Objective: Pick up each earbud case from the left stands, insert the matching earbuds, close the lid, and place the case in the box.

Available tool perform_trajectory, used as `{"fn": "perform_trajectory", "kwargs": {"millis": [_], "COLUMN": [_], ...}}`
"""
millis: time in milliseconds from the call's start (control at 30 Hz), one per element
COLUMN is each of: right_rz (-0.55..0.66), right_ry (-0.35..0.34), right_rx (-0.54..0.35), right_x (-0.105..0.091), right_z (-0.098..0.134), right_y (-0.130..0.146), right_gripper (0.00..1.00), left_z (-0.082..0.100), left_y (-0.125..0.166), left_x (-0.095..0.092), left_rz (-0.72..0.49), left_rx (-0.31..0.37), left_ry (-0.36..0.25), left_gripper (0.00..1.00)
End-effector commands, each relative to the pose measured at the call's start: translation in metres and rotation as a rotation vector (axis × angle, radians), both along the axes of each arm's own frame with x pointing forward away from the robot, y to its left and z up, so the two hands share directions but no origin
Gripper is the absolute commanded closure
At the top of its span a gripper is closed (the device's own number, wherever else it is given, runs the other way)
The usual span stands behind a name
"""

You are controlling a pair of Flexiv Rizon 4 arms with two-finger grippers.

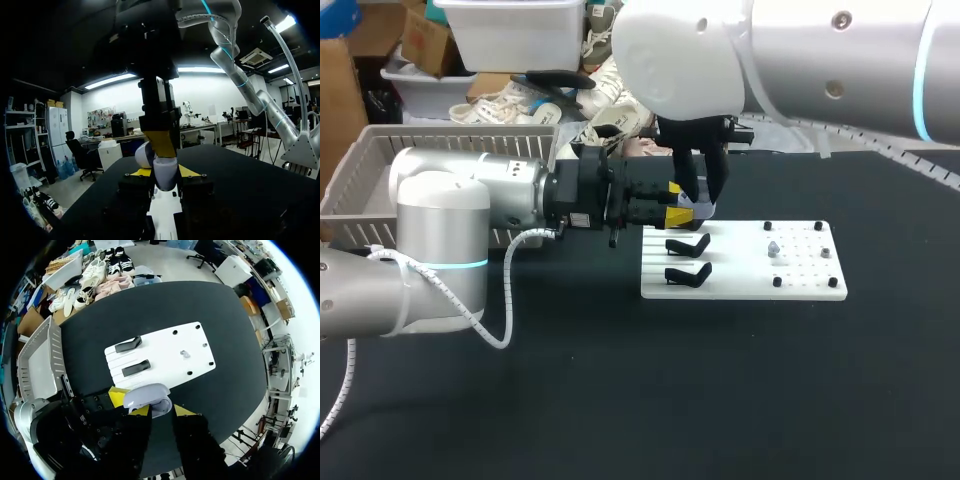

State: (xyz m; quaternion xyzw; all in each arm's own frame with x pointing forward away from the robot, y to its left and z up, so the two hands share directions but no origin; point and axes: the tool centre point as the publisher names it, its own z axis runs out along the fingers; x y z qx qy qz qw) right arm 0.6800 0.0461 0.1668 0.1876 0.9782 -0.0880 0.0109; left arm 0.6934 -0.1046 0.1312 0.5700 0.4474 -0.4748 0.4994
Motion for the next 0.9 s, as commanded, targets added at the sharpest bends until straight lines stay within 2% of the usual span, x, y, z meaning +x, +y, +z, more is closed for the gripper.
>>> {"fn": "perform_trajectory", "kwargs": {"millis": [33, 133, 200, 433, 500, 600, 667, 767, 900], "right_rz": [-0.003, -0.007, -0.012, -0.016, 0.008, 0.068, 0.100, 0.157, 0.184], "right_ry": [0.001, -0.015, -0.032, -0.102, -0.143, -0.215, -0.248, -0.274, -0.275], "right_rx": [0.003, 0.016, 0.036, 0.193, 0.212, 0.286, 0.288, 0.309, 0.333], "right_x": [0.000, -0.006, -0.013, -0.037, -0.039, -0.039, -0.038, -0.034, -0.027], "right_z": [0.003, 0.009, 0.015, 0.028, 0.025, 0.018, 0.013, 0.005, -0.004], "right_y": [0.000, -0.003, -0.008, -0.041, -0.050, -0.061, -0.068, -0.077, -0.091], "right_gripper": [0.67, 0.62, 0.63, 0.64, 0.64, 0.63, 0.62, 0.59, 0.55], "left_z": [0.000, 0.000, 0.000, 0.000, 0.000, 0.000, 0.000, 0.000, 0.000], "left_y": [0.000, 0.000, 0.000, 0.000, 0.000, 0.000, 0.000, 0.000, 0.000], "left_x": [0.000, 0.000, 0.000, 0.000, 0.000, 0.000, 0.000, 0.000, 0.000], "left_rz": [0.002, 0.002, 0.002, 0.002, 0.002, 0.002, 0.002, 0.002, 0.002], "left_rx": [-0.002, -0.002, -0.002, -0.002, -0.002, -0.002, -0.002, -0.002, -0.002], "left_ry": [-0.001, -0.001, -0.001, -0.001, -0.001, -0.001, -0.001, -0.001, -0.001], "left_gripper": [1.00, 1.00, 1.00, 1.00, 1.00, 1.00, 1.00, 1.00, 1.00]}}
